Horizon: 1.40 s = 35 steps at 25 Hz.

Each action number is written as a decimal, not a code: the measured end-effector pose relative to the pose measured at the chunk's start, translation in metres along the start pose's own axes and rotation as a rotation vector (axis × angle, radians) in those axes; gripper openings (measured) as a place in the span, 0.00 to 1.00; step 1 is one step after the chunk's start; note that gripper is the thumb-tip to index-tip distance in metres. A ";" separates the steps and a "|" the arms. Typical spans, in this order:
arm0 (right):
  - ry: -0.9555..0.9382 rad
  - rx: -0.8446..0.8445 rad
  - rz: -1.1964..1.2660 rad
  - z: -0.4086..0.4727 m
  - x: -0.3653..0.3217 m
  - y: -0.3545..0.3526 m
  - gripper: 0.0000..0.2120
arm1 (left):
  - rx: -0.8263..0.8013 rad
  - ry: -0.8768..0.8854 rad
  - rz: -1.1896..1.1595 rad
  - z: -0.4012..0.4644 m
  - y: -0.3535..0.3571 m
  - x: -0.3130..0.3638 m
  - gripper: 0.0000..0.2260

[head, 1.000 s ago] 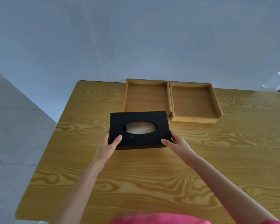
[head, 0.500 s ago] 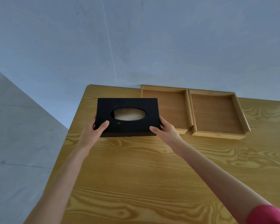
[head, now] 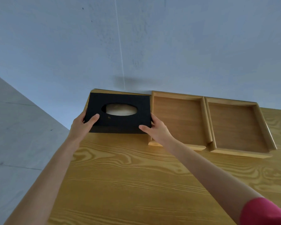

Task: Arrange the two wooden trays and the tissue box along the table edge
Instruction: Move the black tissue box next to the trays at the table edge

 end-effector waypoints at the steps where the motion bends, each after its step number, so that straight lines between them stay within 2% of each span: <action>1: 0.002 -0.005 -0.006 0.007 0.000 0.004 0.33 | 0.005 -0.004 0.002 0.008 0.000 -0.002 0.18; 9: -0.088 0.003 -0.035 0.044 0.000 0.035 0.36 | 0.091 -0.060 -0.059 0.056 0.011 -0.027 0.16; 15: -0.164 0.061 -0.123 0.067 -0.008 0.047 0.37 | 0.099 -0.021 -0.023 0.081 0.012 -0.038 0.20; 22: -0.160 0.072 -0.119 0.090 -0.020 0.053 0.36 | 0.093 0.001 -0.012 0.114 0.013 -0.032 0.19; 35: -0.120 0.043 -0.104 0.090 -0.022 0.052 0.37 | 0.053 -0.018 0.030 0.119 0.010 -0.032 0.20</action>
Point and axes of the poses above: each hand's wrist, its own z-axis towards the middle knuckle, its own y-axis out of the palm, x = y × z, the point moved 1 cm from there along z, towards the middle knuckle, and after that the axes turned 10 degrees about x, right-handed, at the moved point
